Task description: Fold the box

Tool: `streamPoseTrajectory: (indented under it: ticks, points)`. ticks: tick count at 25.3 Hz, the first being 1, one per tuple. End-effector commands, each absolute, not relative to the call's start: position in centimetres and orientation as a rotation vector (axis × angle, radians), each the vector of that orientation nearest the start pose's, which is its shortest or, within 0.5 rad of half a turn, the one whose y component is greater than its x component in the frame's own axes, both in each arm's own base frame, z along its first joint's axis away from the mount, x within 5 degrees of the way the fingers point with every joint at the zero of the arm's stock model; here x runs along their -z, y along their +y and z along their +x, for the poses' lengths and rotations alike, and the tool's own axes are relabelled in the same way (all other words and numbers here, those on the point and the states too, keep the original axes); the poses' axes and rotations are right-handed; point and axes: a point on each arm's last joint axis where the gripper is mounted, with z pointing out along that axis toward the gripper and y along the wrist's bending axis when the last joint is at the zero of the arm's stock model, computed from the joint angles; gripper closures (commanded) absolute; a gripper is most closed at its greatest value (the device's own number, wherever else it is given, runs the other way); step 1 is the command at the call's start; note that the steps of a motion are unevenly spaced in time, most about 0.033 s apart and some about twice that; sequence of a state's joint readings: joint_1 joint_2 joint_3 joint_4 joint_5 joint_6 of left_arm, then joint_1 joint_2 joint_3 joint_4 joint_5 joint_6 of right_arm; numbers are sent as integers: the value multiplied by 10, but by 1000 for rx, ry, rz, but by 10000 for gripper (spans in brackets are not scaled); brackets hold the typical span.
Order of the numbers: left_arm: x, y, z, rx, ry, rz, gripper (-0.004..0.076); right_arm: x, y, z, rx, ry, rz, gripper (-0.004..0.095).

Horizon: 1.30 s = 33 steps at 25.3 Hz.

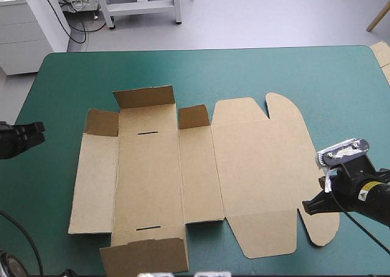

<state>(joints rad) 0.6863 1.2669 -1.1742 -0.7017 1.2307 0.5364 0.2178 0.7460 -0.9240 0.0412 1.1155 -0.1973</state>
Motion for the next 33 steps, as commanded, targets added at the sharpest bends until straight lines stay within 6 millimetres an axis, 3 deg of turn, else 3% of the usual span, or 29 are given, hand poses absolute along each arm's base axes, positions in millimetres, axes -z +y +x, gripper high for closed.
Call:
streamPoseTrajectory:
  ticks: [1,4,14,17,20,21,23,29,33]
  points:
    - [-378,111,206,543,2304,-369,711,-371,27,113,-41,2303,-502,929]
    - [-380,115,207,530,2271,-446,713,-371,27,113,-41,2301,-502,929]
    - [-376,114,203,529,2329,-436,673,-371,27,113,-41,2300,-501,929]
    - [-374,115,202,511,2348,-459,565,-371,27,113,-41,2300,-501,929]
    - [-373,116,201,494,2363,-465,375,-371,27,113,-41,2300,-501,929]
    - [-374,116,201,501,2360,-491,188,-371,27,113,-41,2300,-501,930]
    - [-374,116,200,505,2357,-514,-11,-371,27,113,-41,2300,-501,929]
    - [-371,109,189,453,2389,-518,-9,-371,27,114,-41,2297,-501,929]
    - [-331,100,176,519,2486,-577,-8,-371,27,114,-40,2297,-501,929]
